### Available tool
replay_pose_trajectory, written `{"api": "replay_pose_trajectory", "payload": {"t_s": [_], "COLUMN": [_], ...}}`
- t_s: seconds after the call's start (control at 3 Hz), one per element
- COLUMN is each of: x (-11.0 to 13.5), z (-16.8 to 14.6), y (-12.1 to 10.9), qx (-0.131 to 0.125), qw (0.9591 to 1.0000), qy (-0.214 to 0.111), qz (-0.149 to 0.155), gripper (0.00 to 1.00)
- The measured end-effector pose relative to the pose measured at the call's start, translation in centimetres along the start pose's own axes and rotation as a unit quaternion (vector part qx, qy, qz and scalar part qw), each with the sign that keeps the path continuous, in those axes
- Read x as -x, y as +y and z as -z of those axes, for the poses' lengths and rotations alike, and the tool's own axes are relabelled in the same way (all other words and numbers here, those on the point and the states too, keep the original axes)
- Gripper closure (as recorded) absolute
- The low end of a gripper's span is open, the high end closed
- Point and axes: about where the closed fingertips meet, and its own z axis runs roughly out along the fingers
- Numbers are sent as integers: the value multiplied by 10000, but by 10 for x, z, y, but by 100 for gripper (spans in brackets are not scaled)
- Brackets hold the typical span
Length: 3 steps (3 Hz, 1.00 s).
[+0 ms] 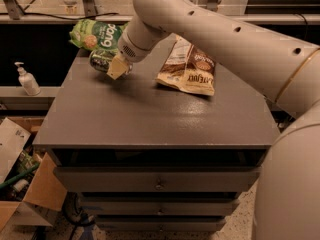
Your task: Pick green can
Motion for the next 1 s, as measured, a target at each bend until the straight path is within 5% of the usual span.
{"api": "replay_pose_trajectory", "payload": {"t_s": [0.33,1.0], "x": [11,19], "z": [32,65], "y": [-13,-23], "qx": [-240,-460], "qw": [9993,9971], "qy": [-287,-590], "qz": [-34,-170], "gripper": [100,100]}}
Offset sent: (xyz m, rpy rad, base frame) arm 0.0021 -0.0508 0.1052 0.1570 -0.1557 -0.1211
